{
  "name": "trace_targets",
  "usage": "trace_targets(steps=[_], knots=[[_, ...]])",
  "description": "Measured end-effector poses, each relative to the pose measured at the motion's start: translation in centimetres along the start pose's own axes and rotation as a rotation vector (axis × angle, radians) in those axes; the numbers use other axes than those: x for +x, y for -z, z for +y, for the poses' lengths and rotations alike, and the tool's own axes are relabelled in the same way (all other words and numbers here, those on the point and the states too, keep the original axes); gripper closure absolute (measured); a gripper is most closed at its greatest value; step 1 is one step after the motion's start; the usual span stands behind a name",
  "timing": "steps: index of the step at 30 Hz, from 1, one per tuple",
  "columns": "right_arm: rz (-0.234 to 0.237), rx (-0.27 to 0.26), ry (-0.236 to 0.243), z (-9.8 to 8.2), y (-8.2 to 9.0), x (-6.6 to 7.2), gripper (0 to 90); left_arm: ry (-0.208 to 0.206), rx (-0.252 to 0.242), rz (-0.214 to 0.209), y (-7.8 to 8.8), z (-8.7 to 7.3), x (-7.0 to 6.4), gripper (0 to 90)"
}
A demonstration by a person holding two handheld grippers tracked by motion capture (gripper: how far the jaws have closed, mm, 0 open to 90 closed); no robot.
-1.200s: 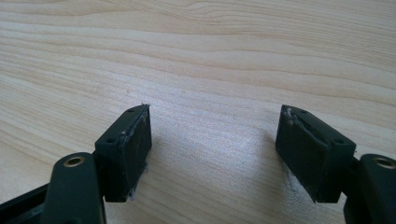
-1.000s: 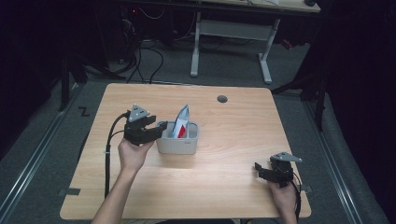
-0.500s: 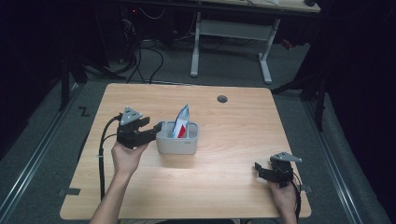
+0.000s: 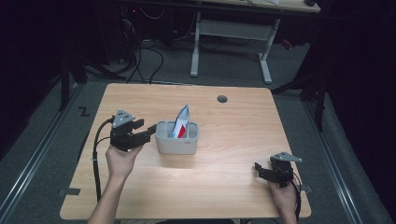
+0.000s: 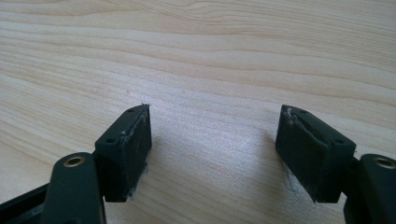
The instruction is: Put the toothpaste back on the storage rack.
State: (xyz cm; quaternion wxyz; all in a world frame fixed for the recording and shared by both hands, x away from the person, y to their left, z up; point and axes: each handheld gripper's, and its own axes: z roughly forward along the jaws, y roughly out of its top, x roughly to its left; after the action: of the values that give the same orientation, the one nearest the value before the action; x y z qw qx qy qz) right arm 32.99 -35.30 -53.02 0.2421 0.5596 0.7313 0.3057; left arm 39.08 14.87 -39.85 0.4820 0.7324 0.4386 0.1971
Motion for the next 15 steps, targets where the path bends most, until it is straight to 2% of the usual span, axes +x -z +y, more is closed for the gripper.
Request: trace_targets(steps=[15], knots=[[0.0, -0.001, 0.001, 0.0, 0.0, 0.0, 27.0, 0.019, -0.01, 0.024, 1.5, -0.8, 0.8, 44.3]])
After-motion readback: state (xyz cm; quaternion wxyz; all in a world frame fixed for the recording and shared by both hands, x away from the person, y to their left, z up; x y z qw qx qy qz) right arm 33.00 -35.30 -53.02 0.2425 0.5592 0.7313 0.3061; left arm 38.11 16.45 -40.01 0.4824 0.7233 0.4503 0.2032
